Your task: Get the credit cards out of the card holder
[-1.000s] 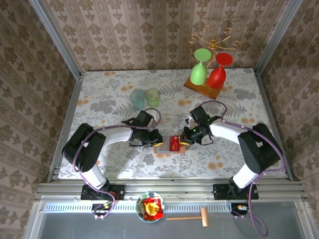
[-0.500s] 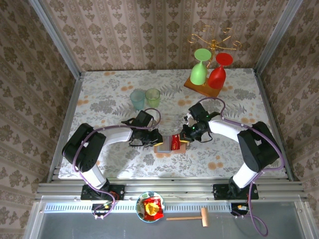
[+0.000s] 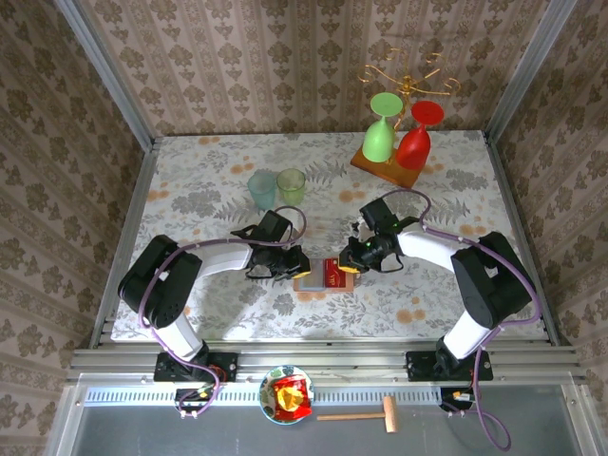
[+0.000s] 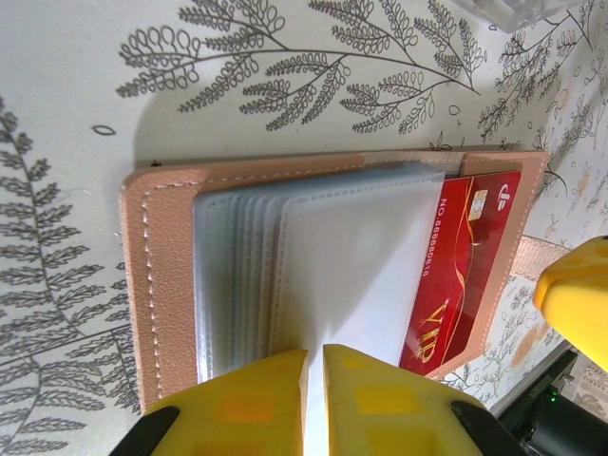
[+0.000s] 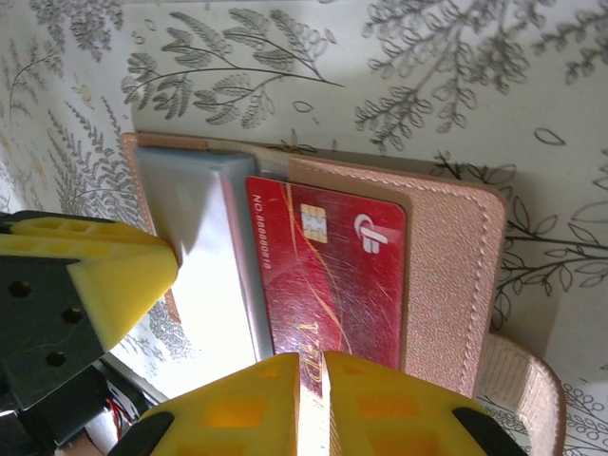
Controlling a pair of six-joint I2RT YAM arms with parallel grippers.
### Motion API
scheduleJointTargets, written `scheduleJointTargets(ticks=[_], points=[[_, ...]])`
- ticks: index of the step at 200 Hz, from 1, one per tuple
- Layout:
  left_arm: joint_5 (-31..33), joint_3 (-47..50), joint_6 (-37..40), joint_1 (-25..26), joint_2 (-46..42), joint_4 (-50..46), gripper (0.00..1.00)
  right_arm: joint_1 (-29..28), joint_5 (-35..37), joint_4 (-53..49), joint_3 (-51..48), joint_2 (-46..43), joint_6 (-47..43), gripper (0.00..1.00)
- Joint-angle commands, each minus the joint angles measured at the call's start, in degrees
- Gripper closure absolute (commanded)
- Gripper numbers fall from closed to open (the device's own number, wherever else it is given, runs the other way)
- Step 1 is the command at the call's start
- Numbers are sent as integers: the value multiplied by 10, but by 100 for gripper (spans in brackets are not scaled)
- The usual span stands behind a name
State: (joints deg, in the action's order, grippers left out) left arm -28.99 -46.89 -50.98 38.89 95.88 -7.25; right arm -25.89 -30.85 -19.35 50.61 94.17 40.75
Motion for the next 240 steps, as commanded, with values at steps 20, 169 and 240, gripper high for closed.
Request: scheduleJointTargets(ticks=[20, 169, 240], points=[[4, 14, -3, -5, 11, -12, 86, -10, 23, -2, -14, -21, 40, 82], [-3, -73, 13, 19, -27, -79, 82, -11, 29, 15, -31, 3, 30, 73], [30, -161, 57, 73, 45, -153, 96, -11, 33, 16, -35, -3, 33, 73]])
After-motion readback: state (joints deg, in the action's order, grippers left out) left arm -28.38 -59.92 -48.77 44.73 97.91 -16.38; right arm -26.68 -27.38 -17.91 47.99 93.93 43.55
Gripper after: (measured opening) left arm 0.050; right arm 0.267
